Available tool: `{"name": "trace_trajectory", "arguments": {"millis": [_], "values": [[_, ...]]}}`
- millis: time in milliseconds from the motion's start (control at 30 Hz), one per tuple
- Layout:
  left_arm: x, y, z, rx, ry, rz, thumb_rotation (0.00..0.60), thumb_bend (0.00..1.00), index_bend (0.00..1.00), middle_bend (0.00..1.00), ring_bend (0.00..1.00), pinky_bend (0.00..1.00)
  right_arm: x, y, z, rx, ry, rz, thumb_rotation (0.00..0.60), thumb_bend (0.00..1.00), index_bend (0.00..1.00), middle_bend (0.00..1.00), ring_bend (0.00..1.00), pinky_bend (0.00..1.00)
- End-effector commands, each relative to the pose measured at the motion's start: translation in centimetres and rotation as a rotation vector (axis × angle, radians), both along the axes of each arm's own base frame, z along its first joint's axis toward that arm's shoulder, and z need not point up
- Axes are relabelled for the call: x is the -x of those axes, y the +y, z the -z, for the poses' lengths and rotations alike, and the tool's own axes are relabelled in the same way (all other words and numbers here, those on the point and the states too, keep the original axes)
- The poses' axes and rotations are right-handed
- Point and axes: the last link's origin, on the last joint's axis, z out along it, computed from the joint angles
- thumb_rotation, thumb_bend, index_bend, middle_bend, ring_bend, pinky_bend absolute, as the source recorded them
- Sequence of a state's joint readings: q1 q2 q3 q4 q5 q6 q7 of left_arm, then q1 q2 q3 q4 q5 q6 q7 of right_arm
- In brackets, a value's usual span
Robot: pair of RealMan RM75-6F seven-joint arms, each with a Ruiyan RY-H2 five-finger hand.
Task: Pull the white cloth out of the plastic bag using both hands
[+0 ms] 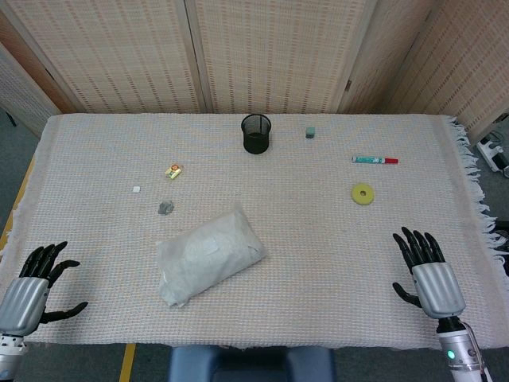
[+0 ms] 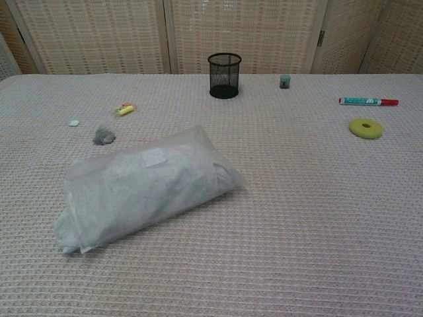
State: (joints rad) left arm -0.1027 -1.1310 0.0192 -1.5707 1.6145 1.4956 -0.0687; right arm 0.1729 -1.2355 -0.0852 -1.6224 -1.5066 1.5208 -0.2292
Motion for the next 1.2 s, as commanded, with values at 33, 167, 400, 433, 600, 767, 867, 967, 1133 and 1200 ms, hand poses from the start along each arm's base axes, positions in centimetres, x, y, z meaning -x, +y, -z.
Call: {"name": "trace_trajectory", "arguments": {"millis": [33,167,400,433,600,767,867,967,1133,1200], "values": [[-0.1,0.1,0.5,0.003,-0.009,0.021,0.485,0.13,0.32,0.09,0.0,0.0,0.0,0.6,0.2,-0.014,0.039,-0.012,0.6,0.18,0.0,0.0,0.0,0.0],[-0.5,-0.1,1.8,0.027,-0.09,0.059,0.489,0.17,0.37,0.09,0.0,0.0,-0.1,0.6,0.7,-0.012,0.054,-0.021,0.6,0.18,0.0,0.0,0.0,0.0],[-1.9,-1.1,7.1,0.085,-0.31,0.119,0.488,0.21,0.52,0.1,0.0,0.0,-0.6,0.2,2.1,-0.036,0.087,-0.045,0.6,0.18,0.0,0.0,0.0,0.0],[-2.1,-1.1,8.3,0.087,-0.31,0.133,0.488,0.21,0.56,0.11,0.0,0.0,-0.6,0.1,2.3,-0.043,0.094,-0.044,0.6,0.18,0.0,0.0,0.0,0.0],[-3.4,-0.9,12.9,0.119,-0.349,0.163,0.49,0.19,0.62,0.13,0.0,0.0,-0.5,-0.1,2.6,-0.055,0.103,-0.033,0.6,0.18,0.0,0.0,0.0,0.0],[-4.9,-0.2,16.3,0.077,-0.342,0.221,0.501,0.19,0.62,0.14,0.0,0.0,-0.4,0.0,2.0,-0.048,0.087,-0.029,0.6,0.18,0.0,0.0,0.0,0.0],[-5.4,0.1,17.8,0.079,-0.338,0.237,0.502,0.19,0.62,0.14,0.0,0.0,-0.3,0.0,1.6,-0.045,0.076,-0.027,0.6,0.18,0.0,0.0,0.0,0.0],[-5.5,0.1,19.0,0.09,-0.316,0.237,0.497,0.18,0.61,0.14,0.0,0.0,-0.3,0.0,1.4,-0.043,0.07,-0.029,0.6,0.18,0.0,0.0,0.0,0.0],[-5.6,0.1,20.4,0.072,-0.276,0.236,0.494,0.16,0.61,0.14,0.0,0.0,-0.3,0.1,1.4,-0.055,0.065,-0.032,0.6,0.18,0.0,0.0,0.0,0.0],[-5.6,0.1,20.7,0.064,-0.278,0.235,0.495,0.16,0.62,0.15,0.0,0.0,-0.4,0.1,1.3,-0.054,0.065,-0.034,0.6,0.18,0.0,0.0,0.0,0.0]]}}
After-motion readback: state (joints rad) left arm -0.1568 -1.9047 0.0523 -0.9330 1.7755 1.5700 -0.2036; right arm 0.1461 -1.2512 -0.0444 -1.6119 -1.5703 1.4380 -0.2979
